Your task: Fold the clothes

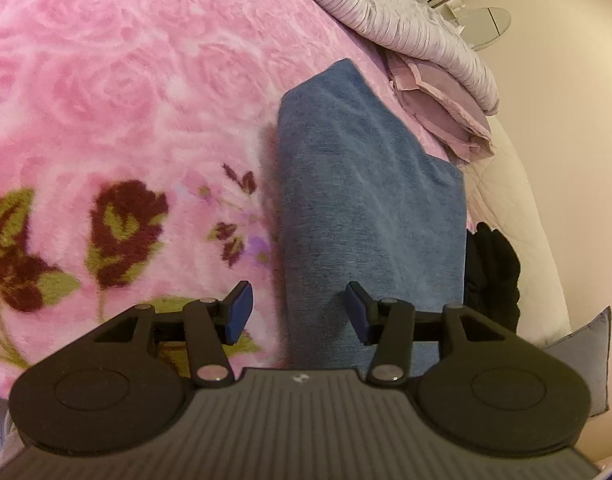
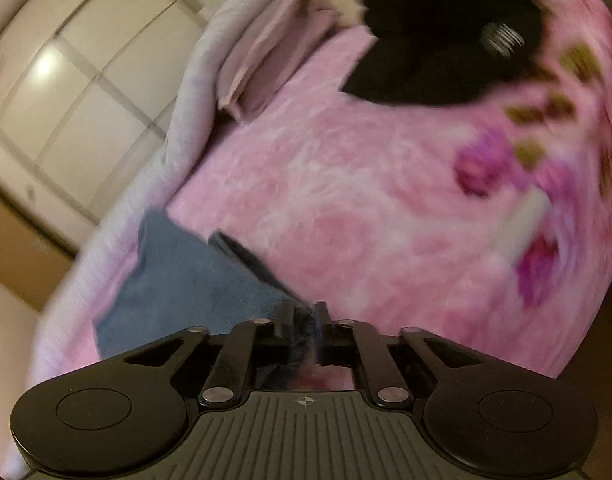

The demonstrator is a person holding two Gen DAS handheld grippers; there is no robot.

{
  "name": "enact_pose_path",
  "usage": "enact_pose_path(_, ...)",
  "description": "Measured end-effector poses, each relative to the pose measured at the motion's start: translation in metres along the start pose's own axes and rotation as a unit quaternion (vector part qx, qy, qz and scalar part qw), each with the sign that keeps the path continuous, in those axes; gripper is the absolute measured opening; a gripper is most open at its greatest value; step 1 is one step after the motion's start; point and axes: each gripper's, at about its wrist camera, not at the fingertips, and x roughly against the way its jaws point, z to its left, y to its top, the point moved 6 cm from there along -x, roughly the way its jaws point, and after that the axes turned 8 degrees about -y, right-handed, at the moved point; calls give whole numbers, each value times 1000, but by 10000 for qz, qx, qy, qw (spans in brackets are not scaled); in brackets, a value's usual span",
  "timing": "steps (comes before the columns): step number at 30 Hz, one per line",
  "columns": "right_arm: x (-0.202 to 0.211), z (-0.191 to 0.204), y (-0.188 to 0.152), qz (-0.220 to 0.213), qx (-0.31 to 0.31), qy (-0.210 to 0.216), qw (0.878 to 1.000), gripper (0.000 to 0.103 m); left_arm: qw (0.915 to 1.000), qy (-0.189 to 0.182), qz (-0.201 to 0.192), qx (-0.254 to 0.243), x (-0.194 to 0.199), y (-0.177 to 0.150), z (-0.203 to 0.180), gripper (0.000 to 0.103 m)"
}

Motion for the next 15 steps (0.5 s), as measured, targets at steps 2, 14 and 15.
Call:
enact_pose_path(2, 9, -9, 3, 58, -483, 154, 9987, 46, 10000, -27, -26, 8, -2, 0, 1, 47)
enact_pose_path(14, -24, -9, -17, 512, -1077, 682, 9905, 61, 9985, -351, -232, 362, -27, -9, 3, 32)
enact_pose_path(15, -25, -7, -16, 499, -1027, 684, 9911, 55, 9987, -328, -250, 304, -29, -9, 1, 29)
